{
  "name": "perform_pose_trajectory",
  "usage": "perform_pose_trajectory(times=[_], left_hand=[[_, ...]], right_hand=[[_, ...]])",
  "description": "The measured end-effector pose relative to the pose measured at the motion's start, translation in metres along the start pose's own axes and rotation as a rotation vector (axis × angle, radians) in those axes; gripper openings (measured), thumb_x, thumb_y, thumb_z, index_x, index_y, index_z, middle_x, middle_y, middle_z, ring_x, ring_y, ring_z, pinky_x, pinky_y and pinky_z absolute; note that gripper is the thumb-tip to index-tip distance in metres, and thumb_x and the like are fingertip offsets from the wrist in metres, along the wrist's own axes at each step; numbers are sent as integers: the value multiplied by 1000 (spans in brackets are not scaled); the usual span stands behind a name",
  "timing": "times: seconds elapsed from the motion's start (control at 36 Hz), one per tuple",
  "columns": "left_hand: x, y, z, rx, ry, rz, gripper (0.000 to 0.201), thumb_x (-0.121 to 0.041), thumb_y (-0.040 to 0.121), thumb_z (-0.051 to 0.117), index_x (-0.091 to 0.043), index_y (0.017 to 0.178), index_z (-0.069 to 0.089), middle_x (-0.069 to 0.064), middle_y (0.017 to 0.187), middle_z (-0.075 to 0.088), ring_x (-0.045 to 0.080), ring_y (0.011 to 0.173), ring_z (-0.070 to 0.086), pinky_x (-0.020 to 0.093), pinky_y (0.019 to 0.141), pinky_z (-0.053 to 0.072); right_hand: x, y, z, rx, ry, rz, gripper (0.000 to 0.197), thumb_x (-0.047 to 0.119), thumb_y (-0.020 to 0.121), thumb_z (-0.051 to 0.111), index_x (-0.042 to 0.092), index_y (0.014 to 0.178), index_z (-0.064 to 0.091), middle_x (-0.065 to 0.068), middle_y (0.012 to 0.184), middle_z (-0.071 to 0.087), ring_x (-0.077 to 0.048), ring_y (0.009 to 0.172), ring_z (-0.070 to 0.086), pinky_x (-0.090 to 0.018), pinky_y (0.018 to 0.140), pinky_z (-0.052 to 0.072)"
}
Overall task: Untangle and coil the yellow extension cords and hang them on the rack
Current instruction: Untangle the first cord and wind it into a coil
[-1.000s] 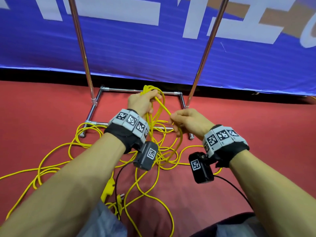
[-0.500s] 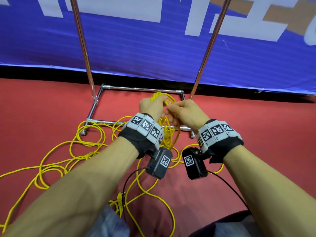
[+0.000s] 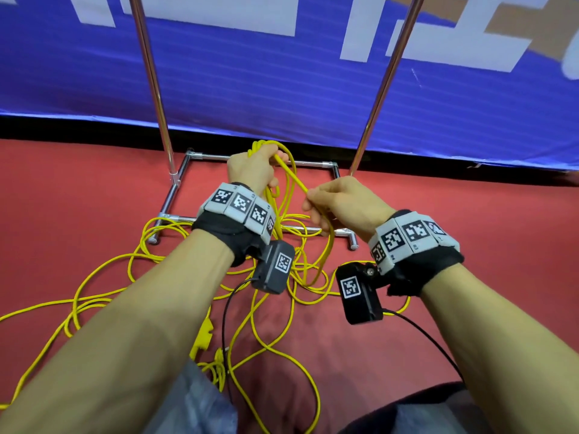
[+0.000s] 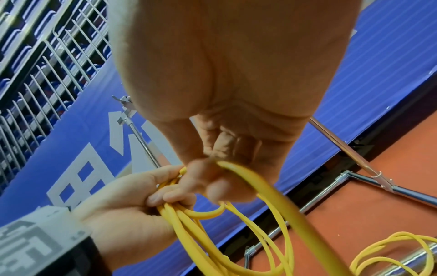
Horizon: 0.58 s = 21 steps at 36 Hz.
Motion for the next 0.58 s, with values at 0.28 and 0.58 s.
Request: perform_pose_trajectory(times=[0.28, 0.58], left_hand=[[14, -21, 13, 222, 78, -114, 28, -25, 89, 67, -1, 74, 64, 4, 43, 51, 14, 34, 33, 22, 39, 30], [-1, 1, 3, 168, -45, -77, 24, 0, 85, 56, -2, 61, 58, 19, 73, 57, 8, 28, 25, 15, 33, 22]], right_hand=[[9, 8, 0, -170, -35, -104, 30, 14, 99, 45, 5, 76, 62, -1, 52, 52, -10, 38, 40, -20, 39, 32], [-8, -10, -7, 28, 66, -2, 37, 23, 103, 40, 1, 78, 56, 0, 38, 47, -12, 28, 38, -18, 32, 32]])
Point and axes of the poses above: each hand's wrist, its own y-axis towards the middle knuckle, its own z-axis out of the palm, x = y × z, the point moved 2 cm from there along y, towards the middle knuckle
